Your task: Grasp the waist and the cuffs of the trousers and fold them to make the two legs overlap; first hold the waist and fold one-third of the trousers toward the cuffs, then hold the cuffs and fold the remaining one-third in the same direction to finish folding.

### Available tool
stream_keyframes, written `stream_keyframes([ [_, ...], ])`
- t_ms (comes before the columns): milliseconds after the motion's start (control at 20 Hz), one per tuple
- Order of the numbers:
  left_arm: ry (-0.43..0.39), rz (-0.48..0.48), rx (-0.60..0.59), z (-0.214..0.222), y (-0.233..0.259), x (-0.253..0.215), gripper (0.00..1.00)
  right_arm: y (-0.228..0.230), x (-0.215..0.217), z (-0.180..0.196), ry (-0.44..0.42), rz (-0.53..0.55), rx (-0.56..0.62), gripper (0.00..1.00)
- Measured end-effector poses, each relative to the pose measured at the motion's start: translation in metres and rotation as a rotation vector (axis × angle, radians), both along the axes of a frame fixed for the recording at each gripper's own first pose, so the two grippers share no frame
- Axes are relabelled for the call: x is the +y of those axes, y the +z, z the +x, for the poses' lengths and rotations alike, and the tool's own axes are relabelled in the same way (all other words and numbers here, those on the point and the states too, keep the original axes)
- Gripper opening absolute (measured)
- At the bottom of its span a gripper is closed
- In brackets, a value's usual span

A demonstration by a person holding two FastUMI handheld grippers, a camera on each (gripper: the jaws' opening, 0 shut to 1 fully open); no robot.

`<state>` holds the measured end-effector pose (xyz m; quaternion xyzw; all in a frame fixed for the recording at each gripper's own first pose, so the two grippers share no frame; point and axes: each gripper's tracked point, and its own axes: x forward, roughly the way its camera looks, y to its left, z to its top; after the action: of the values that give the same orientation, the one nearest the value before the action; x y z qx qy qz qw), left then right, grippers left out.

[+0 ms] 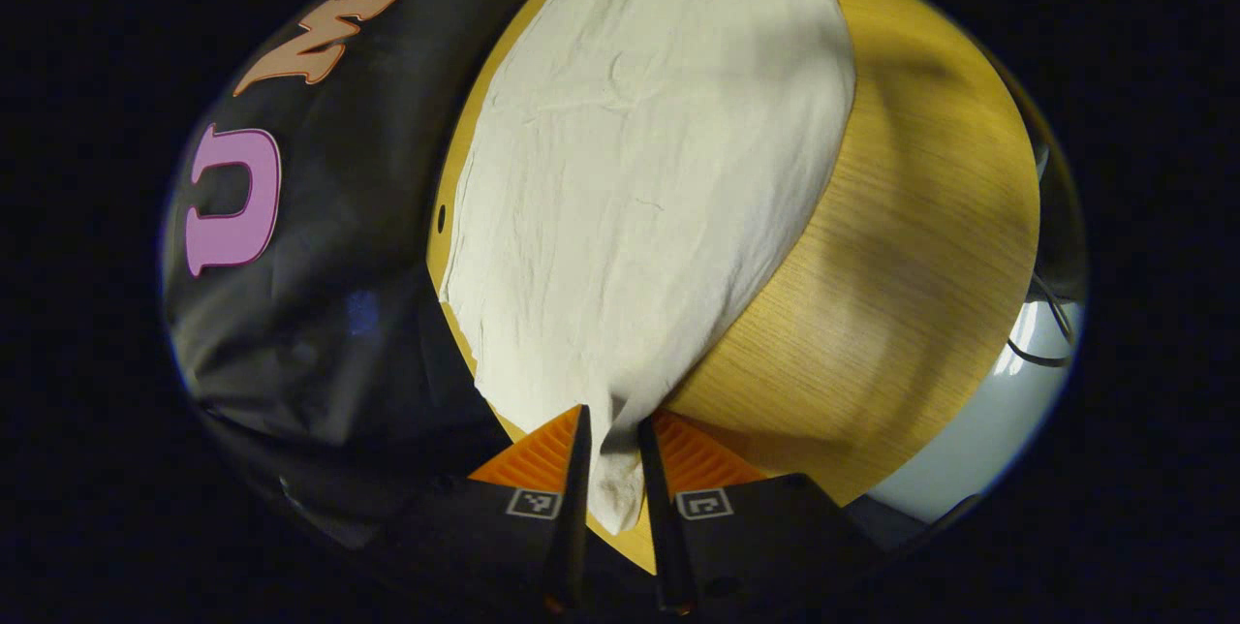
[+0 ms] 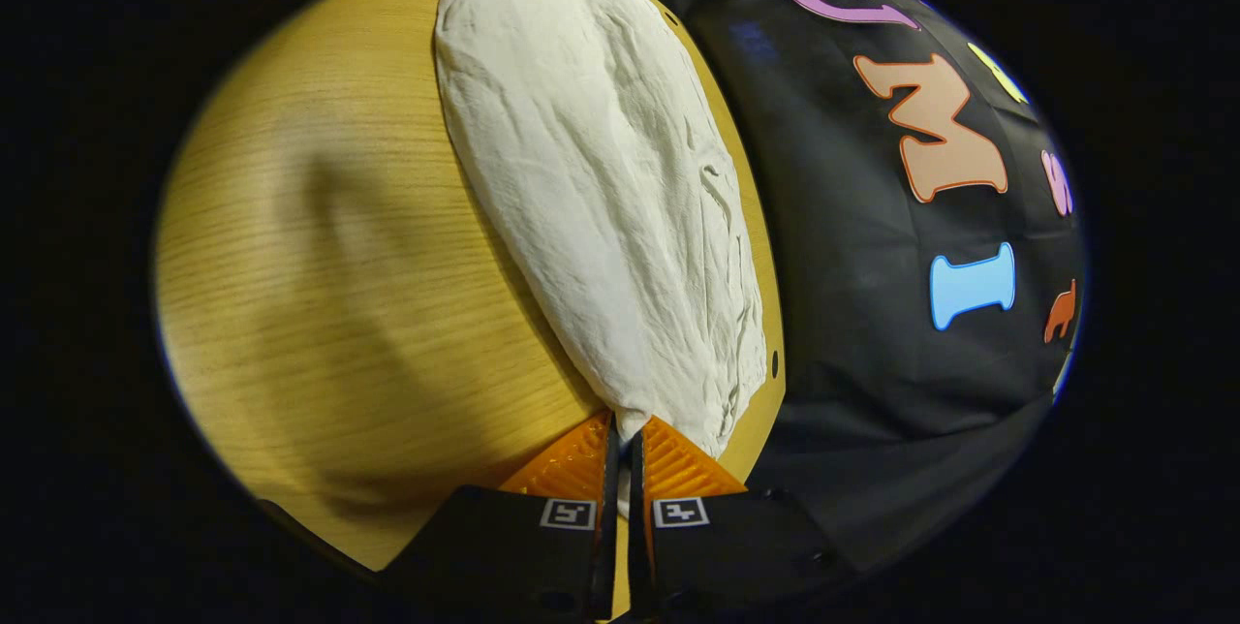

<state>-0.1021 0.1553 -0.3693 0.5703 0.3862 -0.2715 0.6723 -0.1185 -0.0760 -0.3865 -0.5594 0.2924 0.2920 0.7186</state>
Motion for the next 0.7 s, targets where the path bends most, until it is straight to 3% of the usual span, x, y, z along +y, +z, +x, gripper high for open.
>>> stream_keyframes([
  [50, 0.012, 0.011, 0.002, 0.0, -0.004, 0.003, 0.2, 0.0, -0.001, 0.001, -0.013, 0.001, 0.003, 0.05],
  [100, 0.021, 0.017, -0.015, 0.001, -0.003, 0.003, 0.0, 0.0, -0.001, 0.001, -0.029, 0.007, 0.006, 0.08],
  [200, 0.068, 0.0, -0.033, 0.002, -0.002, 0.003, 0.0, 0.003, -0.002, 0.002, -0.081, 0.038, 0.007, 0.07],
  [350, 0.22, -0.073, -0.034, 0.002, 0.0, 0.005, 0.0, 0.023, -0.004, 0.012, -0.124, 0.064, -0.059, 0.07],
  [700, 0.381, -0.169, -0.224, 0.058, 0.059, -0.003, 0.0, 0.086, -0.007, 0.042, -0.139, 0.123, -0.206, 0.08],
])
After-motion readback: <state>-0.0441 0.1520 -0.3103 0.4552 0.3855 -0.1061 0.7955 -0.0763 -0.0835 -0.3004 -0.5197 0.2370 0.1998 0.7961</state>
